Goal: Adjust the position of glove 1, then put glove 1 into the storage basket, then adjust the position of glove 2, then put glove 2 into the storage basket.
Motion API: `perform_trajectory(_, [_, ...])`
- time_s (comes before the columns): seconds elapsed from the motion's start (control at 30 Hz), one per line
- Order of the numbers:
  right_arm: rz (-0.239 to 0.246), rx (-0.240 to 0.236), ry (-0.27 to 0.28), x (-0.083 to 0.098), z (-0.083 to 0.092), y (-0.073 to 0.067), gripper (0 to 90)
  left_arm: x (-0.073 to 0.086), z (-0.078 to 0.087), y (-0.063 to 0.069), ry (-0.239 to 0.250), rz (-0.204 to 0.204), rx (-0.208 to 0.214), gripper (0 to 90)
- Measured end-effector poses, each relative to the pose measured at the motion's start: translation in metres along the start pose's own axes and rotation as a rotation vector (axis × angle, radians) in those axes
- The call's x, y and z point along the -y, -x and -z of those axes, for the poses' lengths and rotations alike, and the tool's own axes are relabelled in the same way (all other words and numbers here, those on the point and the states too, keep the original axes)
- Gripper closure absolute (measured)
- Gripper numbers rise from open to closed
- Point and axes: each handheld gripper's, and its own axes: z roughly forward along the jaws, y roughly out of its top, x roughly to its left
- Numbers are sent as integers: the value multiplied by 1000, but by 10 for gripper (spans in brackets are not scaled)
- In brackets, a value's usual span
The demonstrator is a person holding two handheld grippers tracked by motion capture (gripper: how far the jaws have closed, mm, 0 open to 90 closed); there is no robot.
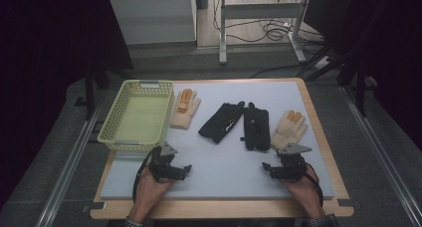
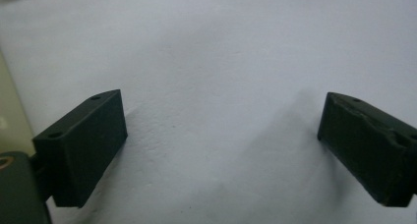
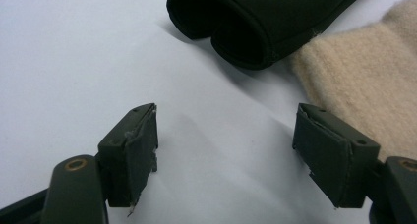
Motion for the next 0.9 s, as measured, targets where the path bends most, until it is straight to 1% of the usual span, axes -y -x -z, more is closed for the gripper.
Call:
perform_trajectory(0.03, [0, 0, 0, 0, 0, 0, 249, 0, 0, 0, 1, 5, 1, 50])
perform_trajectory(0.23, [1, 5, 1, 0, 0, 0, 239, 0, 0, 0, 3, 4, 1, 50])
perform_trajectory(0.3, [-3, 16, -2, 0, -1, 0, 213, 0, 0, 0, 3, 3, 1, 50])
perform_trajectory(0.5, [-7, 18, -5, 0, -1, 0, 205, 1, 0, 0, 3, 4, 2, 51])
perform_trajectory(0.9, [-6, 12, -4, 0, 0, 0, 221, 1, 0, 0, 4, 5, 2, 52])
